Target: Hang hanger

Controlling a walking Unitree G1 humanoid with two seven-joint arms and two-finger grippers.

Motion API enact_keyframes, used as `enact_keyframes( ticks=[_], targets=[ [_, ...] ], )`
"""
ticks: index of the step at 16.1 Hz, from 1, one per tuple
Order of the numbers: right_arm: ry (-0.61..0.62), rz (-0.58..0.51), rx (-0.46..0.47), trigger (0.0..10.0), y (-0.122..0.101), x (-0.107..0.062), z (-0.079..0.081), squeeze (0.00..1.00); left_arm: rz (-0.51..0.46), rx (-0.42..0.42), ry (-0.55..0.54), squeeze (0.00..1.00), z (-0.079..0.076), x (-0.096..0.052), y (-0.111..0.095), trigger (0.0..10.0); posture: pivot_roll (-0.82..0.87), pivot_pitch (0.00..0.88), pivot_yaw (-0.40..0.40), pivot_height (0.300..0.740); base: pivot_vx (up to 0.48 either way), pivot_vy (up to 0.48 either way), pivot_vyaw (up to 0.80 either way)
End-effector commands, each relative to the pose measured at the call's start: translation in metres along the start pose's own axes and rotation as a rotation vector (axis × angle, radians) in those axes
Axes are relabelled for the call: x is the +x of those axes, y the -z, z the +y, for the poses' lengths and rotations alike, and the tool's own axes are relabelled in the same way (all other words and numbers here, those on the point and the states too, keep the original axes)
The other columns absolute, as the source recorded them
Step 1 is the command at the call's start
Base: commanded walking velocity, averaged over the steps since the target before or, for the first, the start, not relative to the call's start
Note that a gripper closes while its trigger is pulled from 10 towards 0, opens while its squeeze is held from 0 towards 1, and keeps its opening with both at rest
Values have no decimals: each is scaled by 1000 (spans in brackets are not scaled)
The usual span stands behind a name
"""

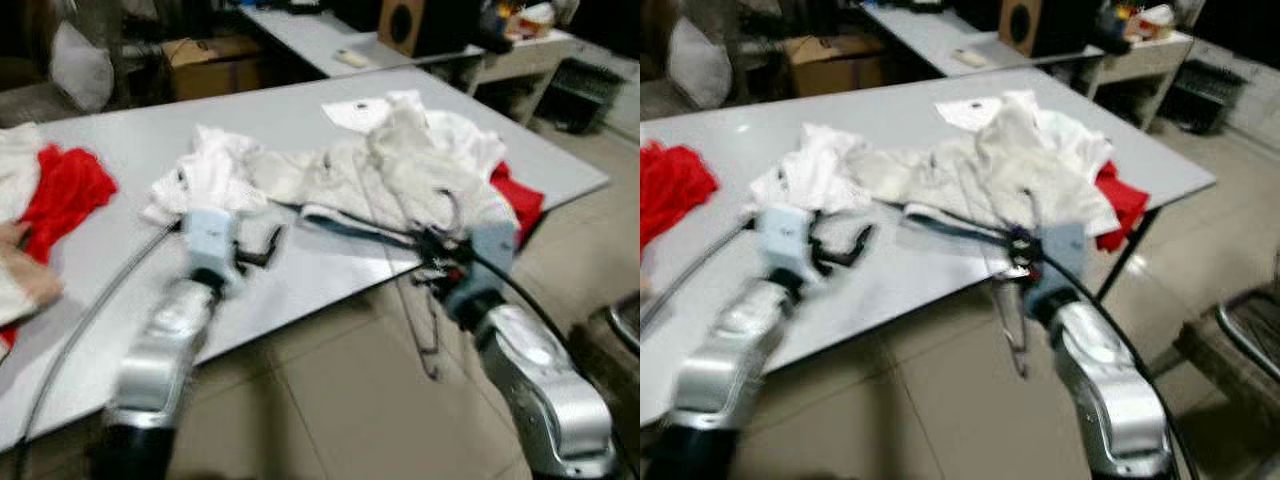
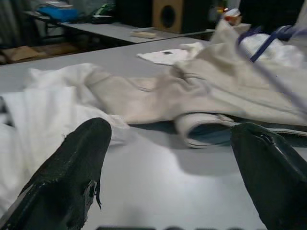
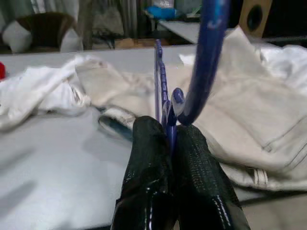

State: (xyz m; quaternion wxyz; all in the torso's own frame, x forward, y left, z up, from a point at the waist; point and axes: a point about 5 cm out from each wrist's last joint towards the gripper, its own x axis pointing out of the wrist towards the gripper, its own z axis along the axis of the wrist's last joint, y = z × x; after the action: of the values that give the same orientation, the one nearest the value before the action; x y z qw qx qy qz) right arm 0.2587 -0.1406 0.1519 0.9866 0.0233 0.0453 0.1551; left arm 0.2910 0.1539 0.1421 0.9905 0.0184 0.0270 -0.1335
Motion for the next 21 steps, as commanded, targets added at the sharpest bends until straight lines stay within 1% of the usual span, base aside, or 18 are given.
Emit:
enact_keyframes(
  ticks=[1,2,4,7,9,10,12,14,17,18,21],
  targets=[
    [19,7,-20,10000,-1,-3,-7,0,-10,-5,29,761,-9,2,-3,10000,-59,0,-28,740,296,0,0],
    [14,10,-34,10000,-1,-3,-6,0,-11,-5,27,757,-9,2,-3,10000,-57,0,-30,740,296,0,0],
    [7,15,-45,10000,0,-2,-5,0,-11,-3,23,765,-8,2,-3,10000,-55,0,-31,740,294,0,719],
    [22,0,-25,10000,-1,-1,-7,0,-11,2,29,761,-8,3,-4,10000,-56,0,-27,740,298,0,0],
    [14,29,-40,10000,2,-1,-6,0,2,5,60,757,-12,3,-2,10000,-57,0,-26,740,298,0,0],
    [24,34,-62,10000,3,-1,-7,0,5,5,66,757,-13,3,-1,10000,-57,0,-26,740,296,0,0],
    [39,35,-82,10000,2,0,-9,0,6,7,68,757,-14,3,-1,10000,-57,0,-26,740,296,0,0],
    [29,24,-88,10000,1,1,-8,0,5,7,69,757,-14,4,-1,10000,-55,0,-29,740,298,0,0],
    [-3,20,-48,10000,1,1,-4,0,4,8,66,757,-13,3,-2,10000,-54,0,-31,740,295,0,0],
    [6,4,-53,10000,0,1,-4,0,4,9,65,757,-13,3,-2,10000,-54,0,-31,740,296,0,0],
    [20,-13,-29,10000,-1,0,-6,0,9,14,66,749,-13,2,-1,10000,-54,0,-33,740,292,0,0]
  ],
)
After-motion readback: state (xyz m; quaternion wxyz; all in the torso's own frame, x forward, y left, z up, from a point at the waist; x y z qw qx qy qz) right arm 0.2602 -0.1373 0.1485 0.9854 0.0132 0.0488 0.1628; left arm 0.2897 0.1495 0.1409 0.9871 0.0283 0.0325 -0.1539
